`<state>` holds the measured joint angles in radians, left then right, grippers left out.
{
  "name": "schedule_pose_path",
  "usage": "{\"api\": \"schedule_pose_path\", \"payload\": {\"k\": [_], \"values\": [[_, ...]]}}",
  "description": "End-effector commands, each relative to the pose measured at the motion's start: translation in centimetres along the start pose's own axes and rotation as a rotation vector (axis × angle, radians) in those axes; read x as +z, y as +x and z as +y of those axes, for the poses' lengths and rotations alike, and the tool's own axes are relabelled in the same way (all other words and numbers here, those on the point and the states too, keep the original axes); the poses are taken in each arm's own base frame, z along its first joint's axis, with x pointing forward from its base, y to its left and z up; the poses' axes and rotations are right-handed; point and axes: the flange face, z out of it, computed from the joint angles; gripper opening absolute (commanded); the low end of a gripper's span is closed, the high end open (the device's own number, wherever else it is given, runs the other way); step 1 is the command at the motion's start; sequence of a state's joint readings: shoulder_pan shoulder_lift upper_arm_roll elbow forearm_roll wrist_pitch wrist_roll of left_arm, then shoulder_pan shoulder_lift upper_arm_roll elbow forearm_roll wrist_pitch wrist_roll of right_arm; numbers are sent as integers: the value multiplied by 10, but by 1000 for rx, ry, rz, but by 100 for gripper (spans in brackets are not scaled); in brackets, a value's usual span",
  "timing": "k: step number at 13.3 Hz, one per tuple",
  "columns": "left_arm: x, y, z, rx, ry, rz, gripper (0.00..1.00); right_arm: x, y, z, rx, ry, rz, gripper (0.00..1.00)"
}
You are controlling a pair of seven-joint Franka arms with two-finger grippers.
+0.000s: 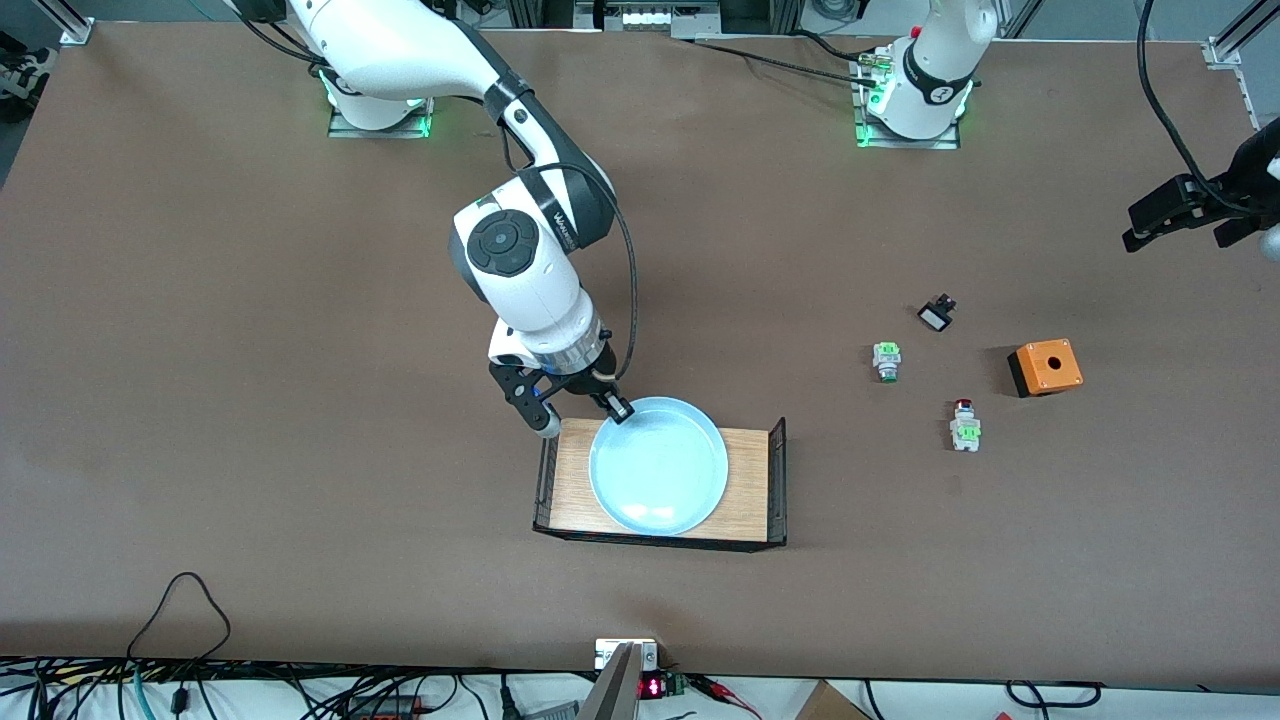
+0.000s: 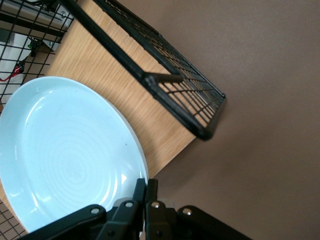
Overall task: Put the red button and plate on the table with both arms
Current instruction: 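Lift the plate off the tray and carry it away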
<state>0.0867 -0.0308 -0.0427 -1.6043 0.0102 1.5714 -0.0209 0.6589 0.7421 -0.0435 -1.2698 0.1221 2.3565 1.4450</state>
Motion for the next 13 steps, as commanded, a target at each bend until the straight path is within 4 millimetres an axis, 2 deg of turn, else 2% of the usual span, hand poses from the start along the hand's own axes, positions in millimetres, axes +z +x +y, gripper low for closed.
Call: {"api": "schedule_pose_path", "payload": {"k": [1, 4, 7, 10, 13], "values": [[-6, 2, 4, -4, -18, -5, 100, -9, -8, -8, -4, 28, -15, 0], [-5, 1, 7, 1, -18, -8, 100, -55, -22, -21, -3, 76, -56, 0], [-5, 1, 8, 2, -17, -8, 100, -91, -20, -24, -4, 76, -64, 0], [-6, 1, 8, 2, -18, -6, 100, -133, 8, -22, 25, 58, -73, 0], [-7, 0, 8, 2, -17, -8, 100, -179, 50, -10, -25, 19, -152, 0]]}}
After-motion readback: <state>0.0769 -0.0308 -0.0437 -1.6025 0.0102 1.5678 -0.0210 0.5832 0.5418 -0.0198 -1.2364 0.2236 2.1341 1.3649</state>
